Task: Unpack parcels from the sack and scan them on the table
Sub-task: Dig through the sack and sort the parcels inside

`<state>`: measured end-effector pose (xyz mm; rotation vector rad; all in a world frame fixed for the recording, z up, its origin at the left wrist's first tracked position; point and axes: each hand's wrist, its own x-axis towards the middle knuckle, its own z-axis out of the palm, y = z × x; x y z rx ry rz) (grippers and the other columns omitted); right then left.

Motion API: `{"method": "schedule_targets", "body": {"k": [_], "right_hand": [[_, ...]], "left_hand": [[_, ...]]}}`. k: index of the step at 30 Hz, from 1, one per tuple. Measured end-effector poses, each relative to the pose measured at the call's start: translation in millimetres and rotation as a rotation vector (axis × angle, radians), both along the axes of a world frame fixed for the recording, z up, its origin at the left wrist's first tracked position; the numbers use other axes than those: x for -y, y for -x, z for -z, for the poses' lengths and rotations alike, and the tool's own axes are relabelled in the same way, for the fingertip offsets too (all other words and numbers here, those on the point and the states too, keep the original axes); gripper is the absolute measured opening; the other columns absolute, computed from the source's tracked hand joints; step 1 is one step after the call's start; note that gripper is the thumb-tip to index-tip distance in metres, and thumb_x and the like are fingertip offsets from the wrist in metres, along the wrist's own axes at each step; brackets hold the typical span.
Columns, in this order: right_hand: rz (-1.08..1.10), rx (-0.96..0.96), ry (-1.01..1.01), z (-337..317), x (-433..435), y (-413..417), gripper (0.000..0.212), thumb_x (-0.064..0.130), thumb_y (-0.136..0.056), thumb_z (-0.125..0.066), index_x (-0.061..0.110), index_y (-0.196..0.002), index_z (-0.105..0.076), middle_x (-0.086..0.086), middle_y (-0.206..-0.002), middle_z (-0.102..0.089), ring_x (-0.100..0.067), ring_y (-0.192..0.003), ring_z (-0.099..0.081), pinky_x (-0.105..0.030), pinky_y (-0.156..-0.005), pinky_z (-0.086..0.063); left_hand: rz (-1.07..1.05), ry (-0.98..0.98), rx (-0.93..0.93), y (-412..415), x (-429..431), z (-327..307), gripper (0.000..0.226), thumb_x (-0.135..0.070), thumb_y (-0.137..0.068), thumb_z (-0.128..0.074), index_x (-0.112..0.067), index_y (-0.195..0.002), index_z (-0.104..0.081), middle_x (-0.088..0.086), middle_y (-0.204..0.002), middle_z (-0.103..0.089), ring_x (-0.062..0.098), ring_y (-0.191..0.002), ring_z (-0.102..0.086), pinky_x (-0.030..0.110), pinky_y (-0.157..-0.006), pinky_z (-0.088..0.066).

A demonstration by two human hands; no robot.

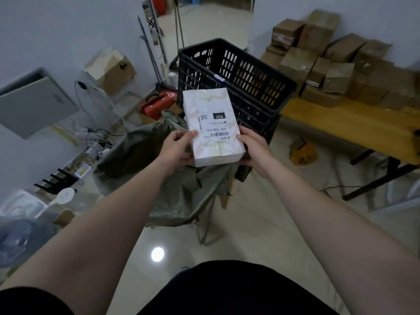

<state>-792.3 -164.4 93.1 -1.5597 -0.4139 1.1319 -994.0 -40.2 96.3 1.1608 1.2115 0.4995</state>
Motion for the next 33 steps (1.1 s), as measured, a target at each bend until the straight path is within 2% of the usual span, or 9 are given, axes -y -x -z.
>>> {"method": "schedule_targets", "body": {"k": [2, 4, 8, 12, 14, 19, 23, 28, 33], "right_hand": [[0.022, 0.001, 0.008, 2, -17, 32, 0.025, 0.024, -0.095, -0.063, 0.045, -0.103, -0.073, 0.015, -0.098, -0.078, -0.010, -0.090, -0.073, -0.037, -0.067, -0.064], [0.037, 0.009, 0.029, 5, -33, 61, 0.022, 0.023, -0.094, -0.063, 0.038, -0.105, -0.073, 0.014, -0.093, -0.078, -0.009, -0.087, -0.073, -0.032, -0.061, -0.061], [0.105, -0.011, 0.117, 19, -48, 108, 0.023, 0.021, -0.092, -0.063, 0.030, -0.110, -0.073, 0.004, -0.108, -0.075, -0.020, -0.100, -0.070, -0.047, -0.079, -0.063], [0.185, -0.015, 0.129, 37, -51, 137, 0.023, 0.018, -0.091, -0.061, 0.030, -0.105, -0.075, 0.005, -0.102, -0.075, -0.016, -0.090, -0.068, -0.033, -0.063, -0.058], [0.197, -0.028, 0.131, 41, -54, 147, 0.023, 0.018, -0.090, -0.060, 0.031, -0.102, -0.075, 0.003, -0.104, -0.075, -0.017, -0.091, -0.068, -0.038, -0.070, -0.058], [0.150, -0.060, 0.148, 54, -69, 170, 0.023, 0.018, -0.087, -0.061, 0.029, -0.102, -0.075, 0.003, -0.100, -0.076, -0.021, -0.096, -0.068, -0.051, -0.085, -0.059], [0.096, -0.069, 0.229, 65, -76, 187, 0.021, 0.022, -0.088, -0.061, 0.029, -0.104, -0.072, 0.002, -0.104, -0.074, -0.026, -0.100, -0.068, -0.047, -0.084, -0.059], [0.034, -0.120, 0.365, 79, -84, 201, 0.025, 0.022, -0.089, -0.055, 0.020, -0.110, -0.068, -0.011, -0.113, -0.074, -0.035, -0.104, -0.070, -0.062, -0.091, -0.056], [-0.035, -0.192, 0.478, 94, -100, 217, 0.022, 0.019, -0.090, -0.050, 0.015, -0.100, -0.068, -0.010, -0.095, -0.077, -0.032, -0.091, -0.074, -0.056, -0.082, -0.061]], "left_hand": [[0.005, 0.028, -0.042, 32, -22, 3, 0.038, -0.052, -0.086, -0.076, -0.026, -0.110, -0.063, 0.005, -0.111, -0.074, 0.017, -0.062, -0.069, 0.036, -0.060, -0.061], [0.025, 0.086, -0.071, 60, -40, 6, 0.040, -0.056, -0.085, -0.076, -0.028, -0.110, -0.062, 0.004, -0.108, -0.075, 0.022, -0.076, -0.073, 0.039, -0.067, -0.063], [0.078, 0.173, -0.124, 101, -57, 16, 0.039, -0.058, -0.087, -0.074, -0.029, -0.110, -0.060, 0.005, -0.108, -0.074, 0.031, -0.094, -0.074, 0.051, -0.088, -0.061], [0.155, 0.236, -0.096, 129, -63, 33, 0.046, -0.051, -0.093, -0.072, -0.022, -0.125, -0.057, 0.009, -0.115, -0.072, 0.031, -0.099, -0.069, 0.051, -0.095, -0.057], [0.185, 0.236, -0.087, 142, -65, 37, 0.048, -0.048, -0.094, -0.071, -0.021, -0.129, -0.056, 0.011, -0.119, -0.072, 0.032, -0.103, -0.070, 0.052, -0.100, -0.054], [0.139, 0.297, -0.080, 169, -68, 42, 0.043, -0.047, -0.093, -0.072, -0.024, -0.127, -0.057, 0.011, -0.119, -0.074, 0.032, -0.098, -0.075, 0.039, -0.065, -0.062], [0.143, 0.354, -0.110, 188, -73, 57, 0.043, -0.052, -0.093, -0.071, -0.029, -0.127, -0.058, 0.011, -0.115, -0.076, 0.032, -0.101, -0.075, 0.042, -0.083, -0.060], [0.150, 0.465, -0.149, 203, -75, 78, 0.052, -0.053, -0.090, -0.071, -0.019, -0.129, -0.063, 0.013, -0.112, -0.076, 0.028, -0.093, -0.076, 0.036, -0.073, -0.058], [0.102, 0.580, -0.180, 216, -83, 97, 0.056, -0.050, -0.092, -0.069, -0.014, -0.132, -0.058, 0.019, -0.113, -0.070, 0.032, -0.100, -0.070, 0.040, -0.076, -0.055]]}}
